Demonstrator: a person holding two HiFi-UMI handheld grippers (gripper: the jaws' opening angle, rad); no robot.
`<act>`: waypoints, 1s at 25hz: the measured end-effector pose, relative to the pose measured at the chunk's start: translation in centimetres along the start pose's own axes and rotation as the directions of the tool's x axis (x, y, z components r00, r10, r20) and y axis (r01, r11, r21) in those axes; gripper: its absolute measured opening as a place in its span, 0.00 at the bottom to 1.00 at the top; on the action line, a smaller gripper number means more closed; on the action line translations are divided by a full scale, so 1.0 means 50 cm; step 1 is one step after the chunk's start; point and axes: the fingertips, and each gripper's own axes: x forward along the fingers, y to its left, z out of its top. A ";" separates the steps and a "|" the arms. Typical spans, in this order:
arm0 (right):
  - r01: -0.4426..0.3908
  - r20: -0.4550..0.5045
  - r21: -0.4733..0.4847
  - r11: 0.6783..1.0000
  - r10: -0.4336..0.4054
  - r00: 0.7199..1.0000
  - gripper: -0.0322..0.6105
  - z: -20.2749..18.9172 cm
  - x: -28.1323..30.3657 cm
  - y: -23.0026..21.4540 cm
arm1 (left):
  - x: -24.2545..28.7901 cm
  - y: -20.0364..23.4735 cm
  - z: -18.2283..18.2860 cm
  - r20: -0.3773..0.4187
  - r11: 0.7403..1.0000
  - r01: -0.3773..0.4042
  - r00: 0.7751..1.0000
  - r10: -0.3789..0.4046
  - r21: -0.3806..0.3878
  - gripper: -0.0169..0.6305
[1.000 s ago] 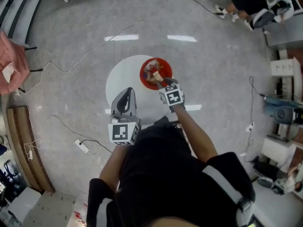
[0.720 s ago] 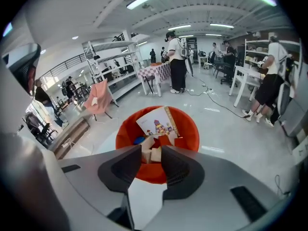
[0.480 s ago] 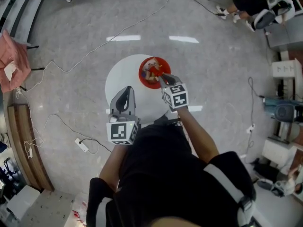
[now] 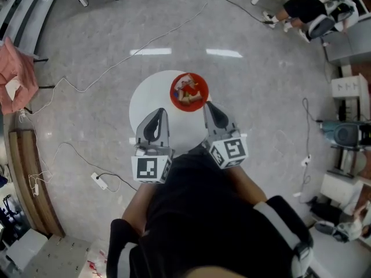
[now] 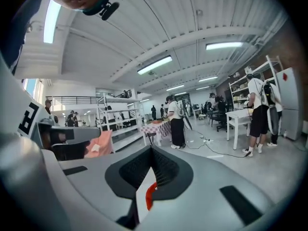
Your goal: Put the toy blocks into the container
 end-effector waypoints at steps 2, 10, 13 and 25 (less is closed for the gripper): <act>-0.017 0.009 0.008 1.000 0.017 1.000 0.05 -0.006 -0.011 0.015 | -0.001 -0.001 -0.008 -0.006 1.000 0.003 1.000 -0.003 -0.003 0.02; -0.019 -0.008 -0.011 1.000 0.019 1.000 0.04 -0.009 -0.010 0.017 | 0.002 0.005 -0.015 -0.018 1.000 -0.004 1.000 0.005 0.020 0.02; -0.024 -0.010 -0.010 1.000 0.023 1.000 0.04 -0.011 -0.008 0.019 | 0.005 0.001 -0.016 -0.010 1.000 -0.002 1.000 0.002 0.013 0.02; -0.046 -0.019 -0.027 0.999 0.045 0.999 0.04 -0.018 0.004 0.018 | 0.015 0.000 -0.018 -0.002 1.000 -0.009 1.000 0.009 0.003 0.02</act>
